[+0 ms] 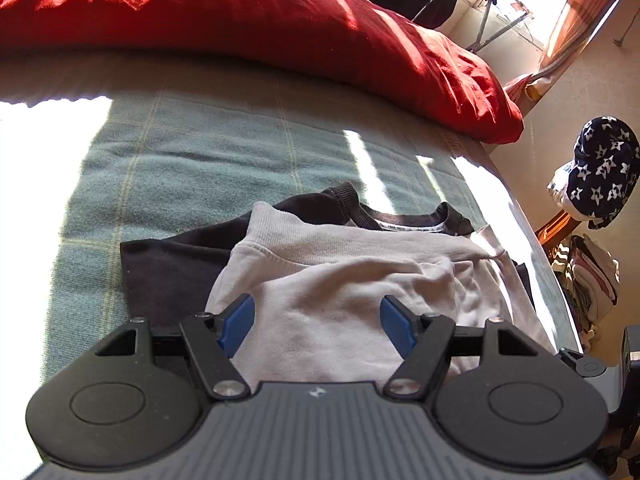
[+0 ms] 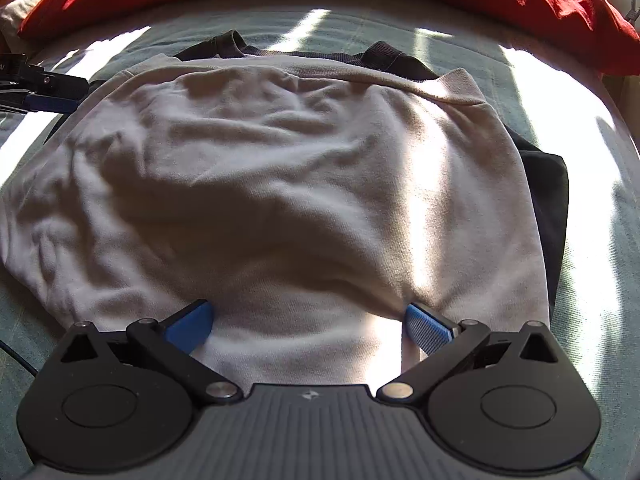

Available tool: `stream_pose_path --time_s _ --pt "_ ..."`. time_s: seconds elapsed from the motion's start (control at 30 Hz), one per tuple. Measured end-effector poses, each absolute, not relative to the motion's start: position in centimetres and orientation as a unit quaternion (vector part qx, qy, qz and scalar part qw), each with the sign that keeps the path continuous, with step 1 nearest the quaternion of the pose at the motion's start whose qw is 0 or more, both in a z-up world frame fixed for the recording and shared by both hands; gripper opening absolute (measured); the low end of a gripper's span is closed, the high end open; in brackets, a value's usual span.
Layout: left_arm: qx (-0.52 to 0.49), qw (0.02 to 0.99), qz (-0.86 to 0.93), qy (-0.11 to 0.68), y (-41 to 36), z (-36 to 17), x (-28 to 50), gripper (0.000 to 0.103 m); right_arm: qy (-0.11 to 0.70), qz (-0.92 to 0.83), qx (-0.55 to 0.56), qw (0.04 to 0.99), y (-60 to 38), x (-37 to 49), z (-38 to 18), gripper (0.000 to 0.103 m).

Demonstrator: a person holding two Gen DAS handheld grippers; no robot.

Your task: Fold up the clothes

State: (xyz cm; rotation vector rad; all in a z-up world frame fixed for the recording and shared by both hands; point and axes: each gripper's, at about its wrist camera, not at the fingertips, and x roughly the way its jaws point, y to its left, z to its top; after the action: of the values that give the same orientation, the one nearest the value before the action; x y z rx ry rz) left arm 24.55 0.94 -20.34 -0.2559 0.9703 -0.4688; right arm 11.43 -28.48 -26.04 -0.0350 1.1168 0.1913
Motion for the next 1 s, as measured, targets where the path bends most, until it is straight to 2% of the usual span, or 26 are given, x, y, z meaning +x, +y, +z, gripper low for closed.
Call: stream_pose_path --time_s 0.2,0.43,0.67,0.8,0.93,1.0 --pt "-0.117 0.847 -0.186 0.485 0.7 -23.1 27.2 0.069 0.523 0.087 -0.018 0.847 -28.4 11.2 -26.0 0.103" --pt "-0.143 0.836 -0.231 0.476 0.1 -19.6 24.8 0.071 0.513 0.087 -0.017 0.854 -28.4 10.9 -26.0 0.103" --pt "-0.139 0.802 -0.333 0.477 -7.1 -19.4 25.4 0.072 0.485 0.077 -0.009 0.871 -28.0 10.5 -24.4 0.103" --pt "-0.089 0.802 -0.352 0.474 -11.3 -20.9 25.5 0.073 0.468 0.082 -0.012 0.880 -28.1 10.3 -23.0 0.103" --pt "-0.064 0.819 -0.306 0.482 -11.5 -22.7 26.7 0.069 0.461 0.100 -0.032 0.881 -28.3 10.3 -22.8 0.103" --pt "-0.071 0.825 -0.289 0.481 -11.1 -21.9 26.8 0.069 0.460 0.105 -0.040 0.881 -28.4 10.2 -22.8 0.103"
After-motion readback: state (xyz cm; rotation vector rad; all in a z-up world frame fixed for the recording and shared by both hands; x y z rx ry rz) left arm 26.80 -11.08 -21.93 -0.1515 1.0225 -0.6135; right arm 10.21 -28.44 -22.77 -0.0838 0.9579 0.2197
